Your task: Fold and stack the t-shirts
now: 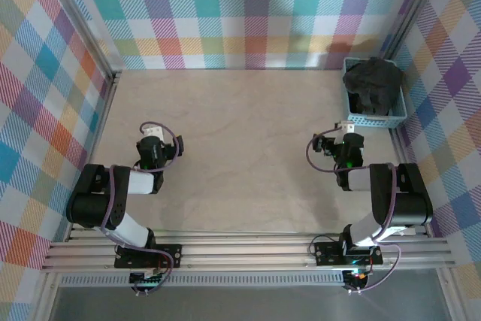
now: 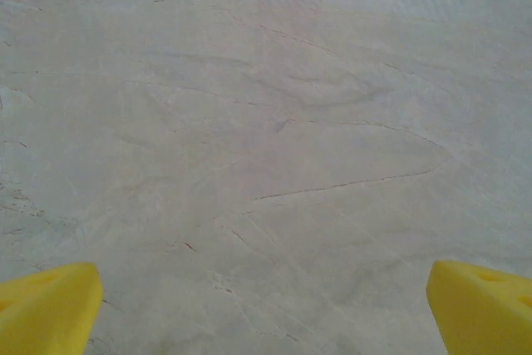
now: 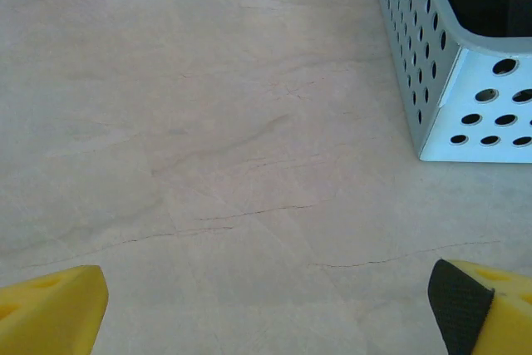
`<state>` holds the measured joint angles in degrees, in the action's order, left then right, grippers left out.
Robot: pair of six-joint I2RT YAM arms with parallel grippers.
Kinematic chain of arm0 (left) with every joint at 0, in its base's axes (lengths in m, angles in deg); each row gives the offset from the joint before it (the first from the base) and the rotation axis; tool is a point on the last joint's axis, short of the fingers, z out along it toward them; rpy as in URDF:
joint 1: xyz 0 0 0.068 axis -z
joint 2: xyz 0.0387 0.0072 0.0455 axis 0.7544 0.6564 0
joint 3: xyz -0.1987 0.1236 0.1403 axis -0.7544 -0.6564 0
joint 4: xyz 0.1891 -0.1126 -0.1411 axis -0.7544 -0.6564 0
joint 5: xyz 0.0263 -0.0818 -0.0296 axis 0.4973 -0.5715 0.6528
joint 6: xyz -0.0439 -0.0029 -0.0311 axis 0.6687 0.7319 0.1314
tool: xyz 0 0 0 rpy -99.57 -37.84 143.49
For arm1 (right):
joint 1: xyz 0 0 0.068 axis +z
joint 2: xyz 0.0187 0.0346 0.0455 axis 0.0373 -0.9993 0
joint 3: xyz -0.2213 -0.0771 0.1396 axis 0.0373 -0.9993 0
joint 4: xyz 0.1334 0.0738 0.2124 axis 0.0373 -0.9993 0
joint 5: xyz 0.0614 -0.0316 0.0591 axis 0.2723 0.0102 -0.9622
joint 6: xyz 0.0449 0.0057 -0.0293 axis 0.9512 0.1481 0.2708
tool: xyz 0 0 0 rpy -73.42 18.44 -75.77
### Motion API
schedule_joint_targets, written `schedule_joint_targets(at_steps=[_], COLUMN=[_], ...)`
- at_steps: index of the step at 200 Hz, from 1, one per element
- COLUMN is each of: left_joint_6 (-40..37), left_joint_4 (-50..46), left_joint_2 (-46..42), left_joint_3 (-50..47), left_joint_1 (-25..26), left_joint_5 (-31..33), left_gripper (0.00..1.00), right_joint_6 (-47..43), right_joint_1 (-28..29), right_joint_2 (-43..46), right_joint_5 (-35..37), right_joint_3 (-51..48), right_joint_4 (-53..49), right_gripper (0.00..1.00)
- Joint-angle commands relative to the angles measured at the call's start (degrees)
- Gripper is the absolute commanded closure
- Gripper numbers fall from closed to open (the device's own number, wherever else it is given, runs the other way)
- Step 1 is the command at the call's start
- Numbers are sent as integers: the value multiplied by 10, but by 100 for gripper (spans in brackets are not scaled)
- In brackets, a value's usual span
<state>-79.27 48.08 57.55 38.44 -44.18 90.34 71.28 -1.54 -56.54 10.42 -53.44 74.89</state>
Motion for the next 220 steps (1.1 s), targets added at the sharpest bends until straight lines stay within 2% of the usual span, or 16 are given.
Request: schedule_joint_targets(at_steps=[1, 109, 116, 124, 132, 142, 149, 155, 162, 170, 175, 183, 193, 204, 212, 220], left_joint_6=[-10, -9, -12, -34, -36, -19, 5, 72, 193, 340, 378, 369, 360, 352, 350, 350], left_joint_4=[-3, -4, -8, -97, -163, -164, -166, -203, -349, -555, -603, -613, -647, -704, -721, -730], left_joint_2=[-2, -3, -17, -87, -153, -231, -273, -303, -329, -345, -343, -330, -295, -248, -223, -207], left_joint_3=[11, 13, 15, 36, 54, 54, 66, 98, 163, 256, 290, 330, 403, 493, 539, 570], left_joint_1=[-1, -1, -1, 12, 43, 67, 81, 86, 82, 78, 74, 49, 23, 29, 41, 65], left_joint_5=[-5, -7, -6, -25, 23, 38, 52, 82, 119, 159, 175, 97, -31, -112, -171, -199], left_gripper=[0, 0, 0, 0, 0, 0, 0, 0, 0, 0, 0, 0, 0, 0, 0, 0], right_joint_6=[-4, -3, -8, -17, -7, 19, 55, 84, 126, 203, 222, 222, 242, 285, 310, 340], right_joint_1=[0, 1, 23, 48, 66, 83, 81, 75, 71, 69, 63, 50, 38, 8, -22, -51], right_joint_2=[6, 18, 72, 147, 207, 256, 268, 269, 265, 258, 250, 227, 185, 132, 106, 84], right_joint_5=[-9, 4, 63, 103, 112, 134, 122, 95, 81, 113, 110, 87, 118, 135, 111, 88], right_joint_3=[6, -3, 7, 45, 95, 166, 227, 279, 324, 369, 386, 422, 499, 569, 585, 577], right_joint_4=[19, 37, -28, -155, -250, -336, -404, -452, -493, -537, -537, -545, -616, -692, -697, -680], right_gripper=[0, 0, 0, 0, 0, 0, 0, 0, 0, 0, 0, 0, 0, 2, 2, 2])
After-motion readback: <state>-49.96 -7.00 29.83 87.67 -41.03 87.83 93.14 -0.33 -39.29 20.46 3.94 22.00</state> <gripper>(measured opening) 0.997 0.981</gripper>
